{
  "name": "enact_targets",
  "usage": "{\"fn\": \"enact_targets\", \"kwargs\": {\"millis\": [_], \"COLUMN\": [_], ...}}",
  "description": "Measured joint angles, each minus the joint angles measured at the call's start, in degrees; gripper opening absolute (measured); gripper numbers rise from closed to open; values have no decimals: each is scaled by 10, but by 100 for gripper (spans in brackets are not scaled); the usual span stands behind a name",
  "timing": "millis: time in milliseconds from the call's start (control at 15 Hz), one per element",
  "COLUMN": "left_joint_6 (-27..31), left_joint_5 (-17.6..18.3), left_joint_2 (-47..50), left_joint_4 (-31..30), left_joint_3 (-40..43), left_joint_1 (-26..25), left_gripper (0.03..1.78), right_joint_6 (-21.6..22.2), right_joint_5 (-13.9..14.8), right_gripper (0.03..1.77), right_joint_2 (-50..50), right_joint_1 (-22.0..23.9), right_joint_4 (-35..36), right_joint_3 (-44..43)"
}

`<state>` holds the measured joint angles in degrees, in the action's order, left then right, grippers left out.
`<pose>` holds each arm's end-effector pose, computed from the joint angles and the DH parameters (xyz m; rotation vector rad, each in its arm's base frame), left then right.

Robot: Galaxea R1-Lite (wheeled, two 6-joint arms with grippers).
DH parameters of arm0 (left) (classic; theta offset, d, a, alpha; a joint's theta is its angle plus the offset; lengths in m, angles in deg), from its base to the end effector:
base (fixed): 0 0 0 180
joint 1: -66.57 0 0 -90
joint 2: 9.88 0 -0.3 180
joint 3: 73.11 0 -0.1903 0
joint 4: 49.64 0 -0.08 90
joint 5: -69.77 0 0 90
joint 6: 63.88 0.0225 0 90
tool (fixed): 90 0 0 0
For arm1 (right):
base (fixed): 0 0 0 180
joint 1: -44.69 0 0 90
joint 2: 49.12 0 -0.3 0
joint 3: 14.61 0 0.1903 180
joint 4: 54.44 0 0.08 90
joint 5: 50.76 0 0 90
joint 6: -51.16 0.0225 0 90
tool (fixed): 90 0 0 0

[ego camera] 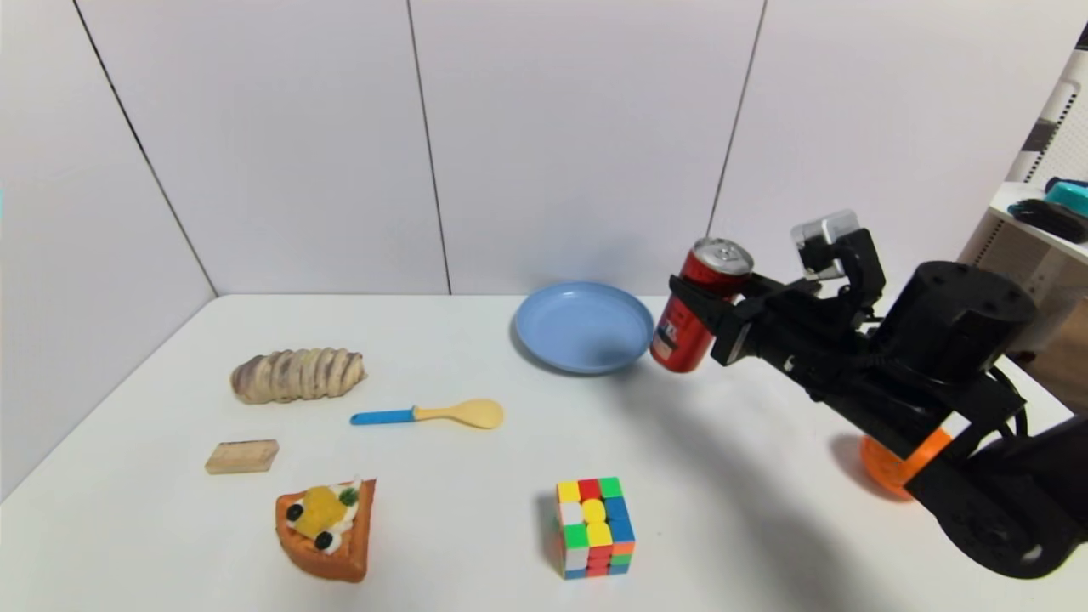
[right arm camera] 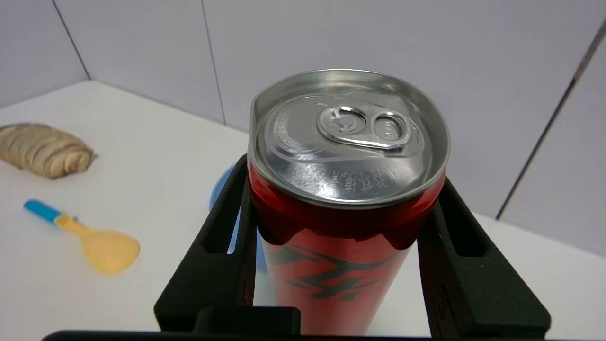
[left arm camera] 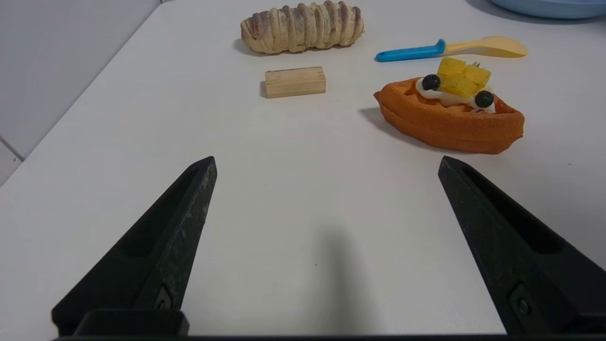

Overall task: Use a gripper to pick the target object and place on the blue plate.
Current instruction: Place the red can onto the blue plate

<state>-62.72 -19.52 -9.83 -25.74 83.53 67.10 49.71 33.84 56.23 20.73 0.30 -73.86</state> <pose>-0.0229 -0.0001 0.0745 0.0202 0.0083 -0.0217 0.2848 0.1289 0.1676 -0.0001 -0.1569 0.5095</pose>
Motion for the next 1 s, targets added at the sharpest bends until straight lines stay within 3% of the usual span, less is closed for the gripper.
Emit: {"fn": "enact_targets", "kwargs": {"millis": [667, 1000], "left_joint_6": [0, 0], "left_joint_5": [0, 0], "left_joint_2": [0, 0], "left_joint_4": [0, 0], "left_joint_3": [0, 0], "left_joint_1": [0, 0], "left_gripper": [169, 169], "right_joint_6": [2, 0], "right_joint_5": [-2, -3], "right_gripper": [91, 91], "right_joint_2": [135, 211], "right_joint_1": [-11, -39], "right_joint_4": [-192, -234], "right_joint_3": [-324, -414]}}
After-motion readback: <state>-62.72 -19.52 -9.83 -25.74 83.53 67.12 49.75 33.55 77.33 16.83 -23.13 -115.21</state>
